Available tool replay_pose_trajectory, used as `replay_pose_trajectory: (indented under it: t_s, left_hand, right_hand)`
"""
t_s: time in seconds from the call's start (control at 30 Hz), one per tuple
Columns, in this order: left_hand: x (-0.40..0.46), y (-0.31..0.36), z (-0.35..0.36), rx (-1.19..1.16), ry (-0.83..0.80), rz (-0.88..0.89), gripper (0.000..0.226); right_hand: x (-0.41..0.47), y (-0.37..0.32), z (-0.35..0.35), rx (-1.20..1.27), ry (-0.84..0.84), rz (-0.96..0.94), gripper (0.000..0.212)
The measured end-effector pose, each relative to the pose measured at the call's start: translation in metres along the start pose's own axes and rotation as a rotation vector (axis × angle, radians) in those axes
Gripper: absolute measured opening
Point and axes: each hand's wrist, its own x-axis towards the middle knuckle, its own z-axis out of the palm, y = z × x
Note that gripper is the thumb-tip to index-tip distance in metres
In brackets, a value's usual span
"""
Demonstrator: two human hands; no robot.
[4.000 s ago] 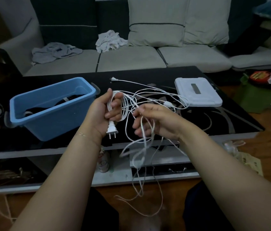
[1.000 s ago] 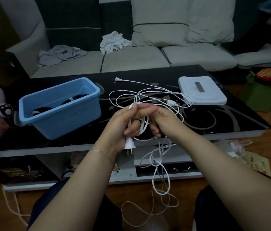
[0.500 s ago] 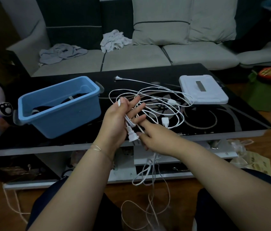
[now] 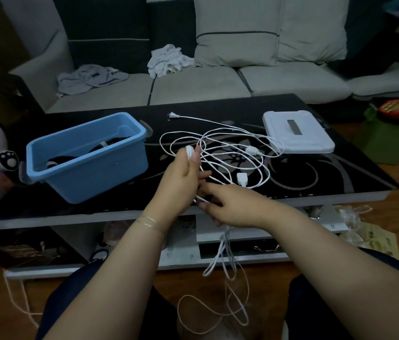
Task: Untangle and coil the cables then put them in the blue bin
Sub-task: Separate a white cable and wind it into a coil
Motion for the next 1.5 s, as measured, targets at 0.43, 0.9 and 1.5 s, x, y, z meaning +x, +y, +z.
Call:
replay_pose_trajectory:
  t_s: [0.43,0.9,1.5]
  left_hand:
    - [0.0,-0.004,-0.003,0.714,-0.182,0.166,0.045]
    - [-0.003,0.003,-0.017,0.264,-0.534,-0.025,0.022]
    - [-0.007,0.006,-0.025,-0.625,-0.579,-0.302,0.037]
  right_hand:
    - [-0.006,-0.005,-0.016,0.485,0.034,-0.035,0.019]
    - [-0.007,0.01,-0.029,-0.068,0.454,0.104,0.047]
    - [0.005,0.015,-0.036,0.751,0.346,-0.058,0.018]
